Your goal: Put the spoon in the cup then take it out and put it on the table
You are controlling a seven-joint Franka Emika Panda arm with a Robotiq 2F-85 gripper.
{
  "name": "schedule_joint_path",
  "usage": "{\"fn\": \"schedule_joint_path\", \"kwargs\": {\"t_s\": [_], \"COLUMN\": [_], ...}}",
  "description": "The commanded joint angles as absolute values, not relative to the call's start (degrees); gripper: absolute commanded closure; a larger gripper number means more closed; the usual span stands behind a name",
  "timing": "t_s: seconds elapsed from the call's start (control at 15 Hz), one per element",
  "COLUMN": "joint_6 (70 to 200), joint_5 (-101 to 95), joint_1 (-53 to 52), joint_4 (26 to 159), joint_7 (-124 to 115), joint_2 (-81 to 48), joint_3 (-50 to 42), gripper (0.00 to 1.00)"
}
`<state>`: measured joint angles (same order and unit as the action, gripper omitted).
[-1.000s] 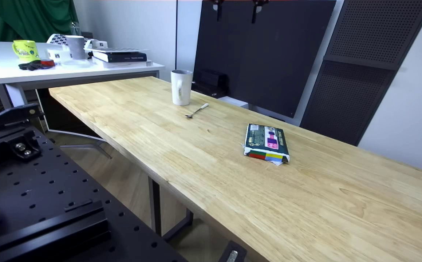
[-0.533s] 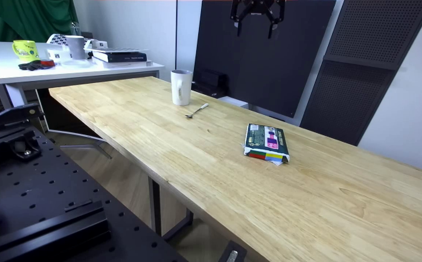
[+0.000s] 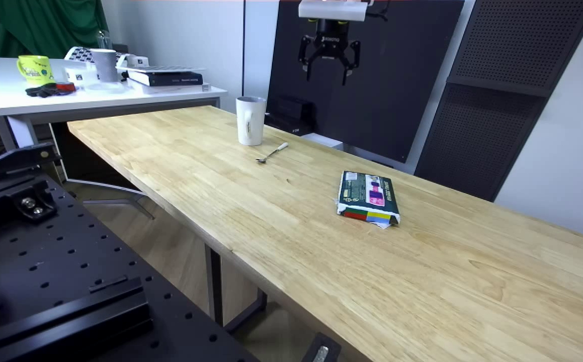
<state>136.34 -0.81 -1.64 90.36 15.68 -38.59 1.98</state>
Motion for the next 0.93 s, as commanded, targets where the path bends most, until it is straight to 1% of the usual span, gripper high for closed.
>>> {"fn": "schedule_joint_path", "kwargs": {"t_s": [0.0, 0.33, 0.87], "joint_6": [133.7, 131.7, 129.9], "joint_5": [-2.8, -1.9, -1.3], "joint_1": [-3.5, -5.0, -5.5], "joint_4": [82.3, 77.1, 74.2], "joint_7": [12.6, 9.8, 7.2], "joint_2": [-44.5, -49.3, -53.4], "joint_3": [2.4, 2.7, 2.9], "gripper": [0.0, 0.0, 0.0]}}
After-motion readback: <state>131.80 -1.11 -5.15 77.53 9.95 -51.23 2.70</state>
